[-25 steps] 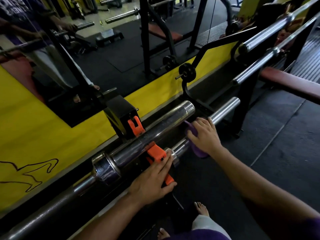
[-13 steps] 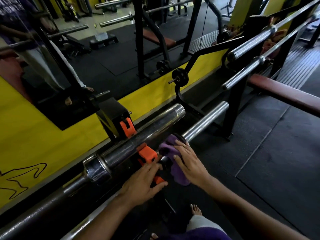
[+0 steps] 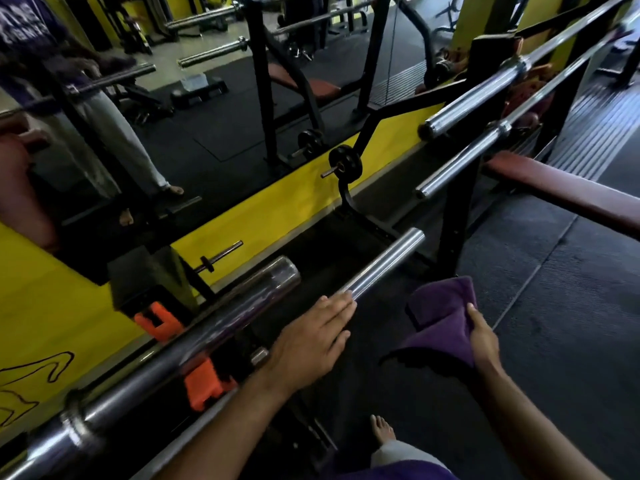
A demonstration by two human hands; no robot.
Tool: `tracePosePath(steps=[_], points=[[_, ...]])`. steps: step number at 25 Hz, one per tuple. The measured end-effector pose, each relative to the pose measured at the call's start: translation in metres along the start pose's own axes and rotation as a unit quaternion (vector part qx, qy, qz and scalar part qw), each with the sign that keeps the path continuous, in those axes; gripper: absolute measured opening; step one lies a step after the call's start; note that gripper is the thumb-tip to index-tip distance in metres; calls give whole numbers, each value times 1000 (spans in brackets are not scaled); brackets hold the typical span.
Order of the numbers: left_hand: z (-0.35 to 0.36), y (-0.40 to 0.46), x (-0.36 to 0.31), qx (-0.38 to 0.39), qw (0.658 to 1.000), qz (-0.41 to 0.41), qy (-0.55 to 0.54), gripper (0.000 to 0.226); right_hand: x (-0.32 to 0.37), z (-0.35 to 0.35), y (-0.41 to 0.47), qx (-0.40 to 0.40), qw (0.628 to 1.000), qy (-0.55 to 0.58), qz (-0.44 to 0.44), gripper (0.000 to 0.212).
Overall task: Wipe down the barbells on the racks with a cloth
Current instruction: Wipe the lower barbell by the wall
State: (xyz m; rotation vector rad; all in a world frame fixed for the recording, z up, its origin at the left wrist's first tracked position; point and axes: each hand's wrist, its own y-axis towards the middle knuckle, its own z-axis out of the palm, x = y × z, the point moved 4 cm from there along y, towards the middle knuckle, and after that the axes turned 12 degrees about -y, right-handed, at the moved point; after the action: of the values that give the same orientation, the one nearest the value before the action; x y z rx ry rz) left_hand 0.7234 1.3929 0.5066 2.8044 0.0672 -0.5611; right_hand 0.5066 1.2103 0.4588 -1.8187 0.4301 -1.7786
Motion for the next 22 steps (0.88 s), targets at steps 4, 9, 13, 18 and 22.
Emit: tracePosePath(steps=[4, 9, 13, 18, 22], points=[[33, 53, 16, 90, 994, -39, 43, 57, 29, -3, 77, 52, 996, 68, 8, 19], [52, 72, 31, 150, 986, -60, 29, 58, 52, 63, 142, 135, 969, 196, 61, 31], [54, 73, 32, 139, 987, -59, 47, 56, 50, 122, 158, 193, 951, 207, 125, 28], [52, 74, 30, 131, 989, -52, 44, 58, -11, 114, 109, 274, 939, 101, 183, 24], [53, 74, 32, 135, 988, -60, 50, 57, 41, 100, 134, 204, 945, 201, 157, 23]])
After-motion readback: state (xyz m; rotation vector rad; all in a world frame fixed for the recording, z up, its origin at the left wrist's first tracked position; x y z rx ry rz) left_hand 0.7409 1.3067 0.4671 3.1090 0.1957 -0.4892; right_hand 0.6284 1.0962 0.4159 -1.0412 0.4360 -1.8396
